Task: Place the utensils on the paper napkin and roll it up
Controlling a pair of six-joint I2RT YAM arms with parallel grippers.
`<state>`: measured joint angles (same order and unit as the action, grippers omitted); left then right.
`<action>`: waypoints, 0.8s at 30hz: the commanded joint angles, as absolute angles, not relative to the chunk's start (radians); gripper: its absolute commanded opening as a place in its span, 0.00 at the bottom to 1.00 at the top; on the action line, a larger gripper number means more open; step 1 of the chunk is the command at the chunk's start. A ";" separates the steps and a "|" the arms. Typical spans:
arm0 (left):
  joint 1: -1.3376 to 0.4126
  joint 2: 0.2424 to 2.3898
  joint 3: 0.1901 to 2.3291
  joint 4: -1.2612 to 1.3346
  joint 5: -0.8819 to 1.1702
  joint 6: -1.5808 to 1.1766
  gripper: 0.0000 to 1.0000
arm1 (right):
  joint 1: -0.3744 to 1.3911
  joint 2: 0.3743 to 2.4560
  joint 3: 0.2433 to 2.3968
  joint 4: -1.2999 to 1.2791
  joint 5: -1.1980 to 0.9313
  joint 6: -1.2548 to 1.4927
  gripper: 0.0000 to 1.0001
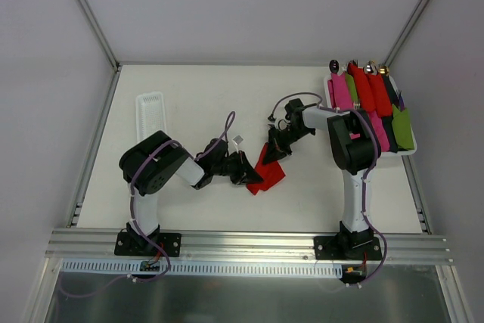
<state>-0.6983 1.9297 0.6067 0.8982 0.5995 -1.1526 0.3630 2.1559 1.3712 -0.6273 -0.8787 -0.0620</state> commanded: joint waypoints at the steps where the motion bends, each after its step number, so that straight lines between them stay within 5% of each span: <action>1: -0.689 1.957 0.562 0.986 0.598 -1.158 0.06 | 0.368 2.195 1.382 -0.641 -0.750 -0.126 0.03; 14: -0.686 2.103 0.468 1.198 0.543 -1.267 0.00 | 0.302 2.086 1.612 -0.742 -0.589 -0.227 0.07; 24: -0.687 2.108 0.482 1.195 0.534 -1.276 0.00 | 0.318 2.057 1.450 -0.709 -0.854 -0.135 0.08</action>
